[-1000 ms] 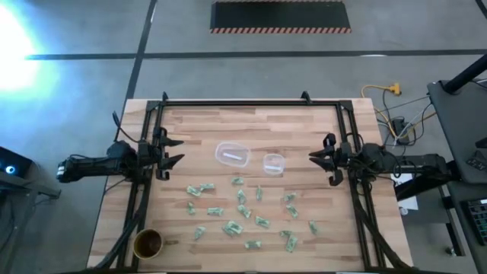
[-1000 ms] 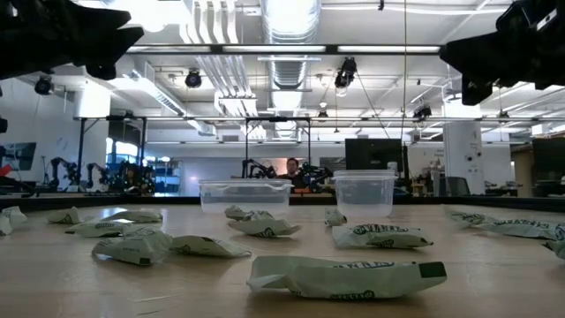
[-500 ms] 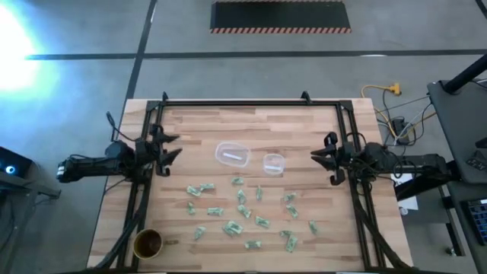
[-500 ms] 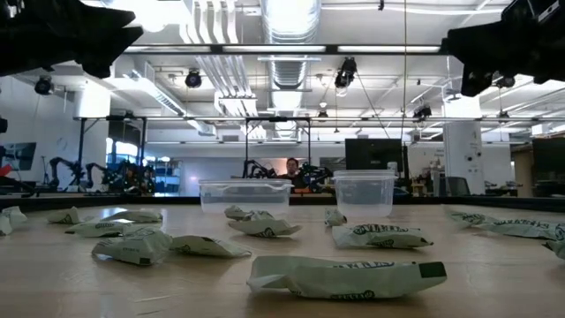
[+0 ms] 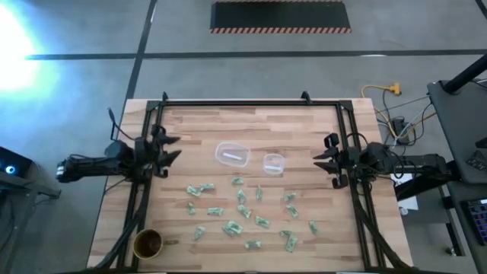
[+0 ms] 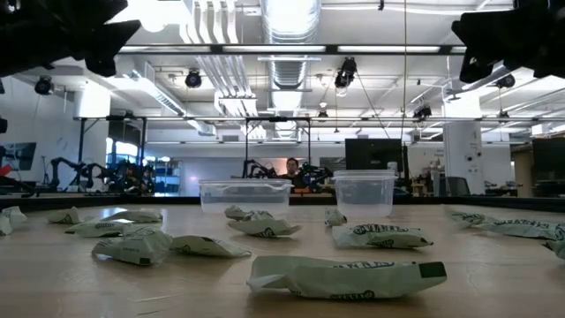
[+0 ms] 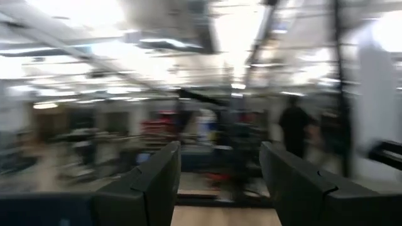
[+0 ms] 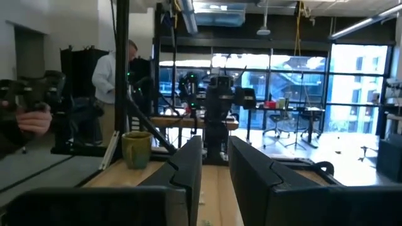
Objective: Pick and place items into bin
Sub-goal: Put the green stevia packet into the left transparent bin
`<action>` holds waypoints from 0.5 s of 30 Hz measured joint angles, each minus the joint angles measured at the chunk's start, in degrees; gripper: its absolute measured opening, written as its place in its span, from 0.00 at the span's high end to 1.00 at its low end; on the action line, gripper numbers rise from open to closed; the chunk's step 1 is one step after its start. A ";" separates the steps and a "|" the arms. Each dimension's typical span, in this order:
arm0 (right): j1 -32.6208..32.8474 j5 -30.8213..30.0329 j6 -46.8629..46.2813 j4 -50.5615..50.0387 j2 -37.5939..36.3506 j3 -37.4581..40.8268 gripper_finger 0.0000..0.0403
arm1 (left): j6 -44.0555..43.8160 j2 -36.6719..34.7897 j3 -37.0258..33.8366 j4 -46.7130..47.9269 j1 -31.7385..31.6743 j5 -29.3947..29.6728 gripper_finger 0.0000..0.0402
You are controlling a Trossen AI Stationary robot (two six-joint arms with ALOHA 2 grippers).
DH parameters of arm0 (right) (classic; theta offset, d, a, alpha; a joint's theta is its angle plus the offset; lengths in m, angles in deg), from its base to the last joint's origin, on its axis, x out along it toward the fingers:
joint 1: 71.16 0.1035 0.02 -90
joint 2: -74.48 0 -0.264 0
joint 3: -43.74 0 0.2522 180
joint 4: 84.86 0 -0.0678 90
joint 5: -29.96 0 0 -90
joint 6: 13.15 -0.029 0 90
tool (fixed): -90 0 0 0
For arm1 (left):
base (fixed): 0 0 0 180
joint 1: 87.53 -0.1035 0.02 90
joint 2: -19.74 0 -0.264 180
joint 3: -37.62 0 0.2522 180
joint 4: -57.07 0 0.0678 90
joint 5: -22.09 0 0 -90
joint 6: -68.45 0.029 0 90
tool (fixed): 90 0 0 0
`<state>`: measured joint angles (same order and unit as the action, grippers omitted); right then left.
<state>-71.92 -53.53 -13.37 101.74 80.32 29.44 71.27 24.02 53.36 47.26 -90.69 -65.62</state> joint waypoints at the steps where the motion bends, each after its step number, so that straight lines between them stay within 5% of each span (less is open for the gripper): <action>1: 0.00 0.00 0.62 0.14 -0.04 0.00 0.83 | -0.05 0.40 0.02 0.00 0.01 -2.69 0.50; 15: 0.00 -0.44 8.73 -5.83 -0.04 -6.68 0.83 | -0.86 10.23 0.89 -1.67 0.09 -5.17 0.50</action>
<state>-71.92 -53.98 -4.64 95.91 80.28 22.77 70.41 34.25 54.25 45.58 -90.61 -70.78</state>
